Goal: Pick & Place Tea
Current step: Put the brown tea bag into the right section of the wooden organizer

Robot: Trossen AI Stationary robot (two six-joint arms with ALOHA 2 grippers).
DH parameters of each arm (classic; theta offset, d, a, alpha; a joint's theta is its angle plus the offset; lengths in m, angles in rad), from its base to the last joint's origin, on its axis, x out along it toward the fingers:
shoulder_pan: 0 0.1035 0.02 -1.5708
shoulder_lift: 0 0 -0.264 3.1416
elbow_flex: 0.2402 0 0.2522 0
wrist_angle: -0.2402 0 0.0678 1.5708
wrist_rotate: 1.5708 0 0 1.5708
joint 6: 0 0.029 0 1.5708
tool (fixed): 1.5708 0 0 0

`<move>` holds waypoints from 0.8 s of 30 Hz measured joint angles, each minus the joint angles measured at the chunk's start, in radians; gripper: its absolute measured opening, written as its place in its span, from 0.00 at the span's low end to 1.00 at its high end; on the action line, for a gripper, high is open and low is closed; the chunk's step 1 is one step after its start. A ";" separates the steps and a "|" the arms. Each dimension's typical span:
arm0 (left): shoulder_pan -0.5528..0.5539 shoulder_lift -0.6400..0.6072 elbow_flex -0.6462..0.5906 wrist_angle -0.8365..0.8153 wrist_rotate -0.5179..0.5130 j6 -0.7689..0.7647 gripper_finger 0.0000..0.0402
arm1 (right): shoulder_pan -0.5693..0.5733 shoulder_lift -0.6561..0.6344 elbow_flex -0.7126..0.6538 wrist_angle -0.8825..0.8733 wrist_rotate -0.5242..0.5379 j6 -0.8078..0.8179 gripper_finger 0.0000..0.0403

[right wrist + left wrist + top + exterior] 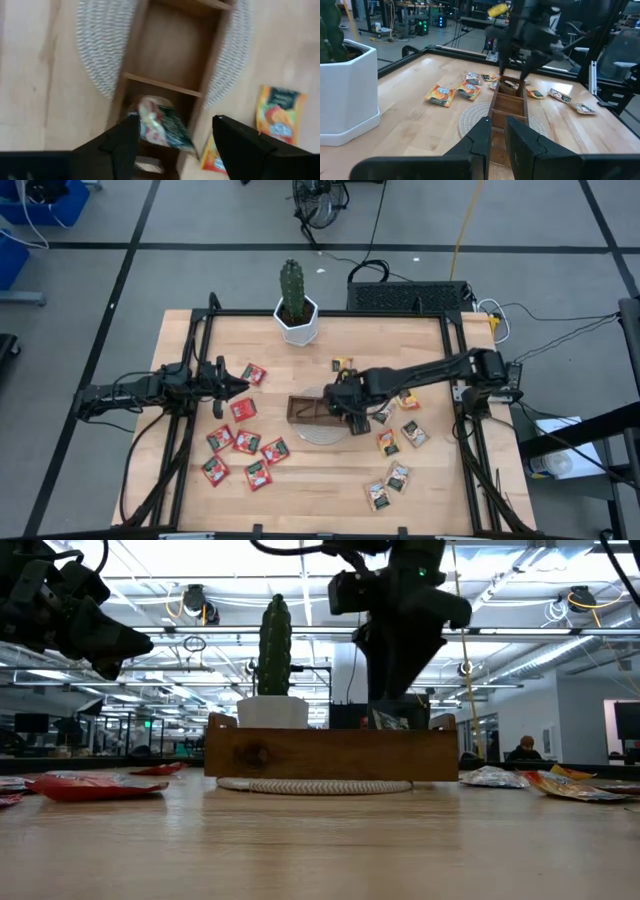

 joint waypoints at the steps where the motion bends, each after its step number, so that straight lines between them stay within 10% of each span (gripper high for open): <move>1: 0.000 0.000 0.000 0.000 0.000 0.000 0.14 | 0.007 0.004 0.000 0.004 0.000 -0.010 0.59; 24: 0.000 0.000 0.000 0.000 0.000 0.000 0.14 | -0.004 0.050 -0.001 0.003 -0.048 -0.053 0.42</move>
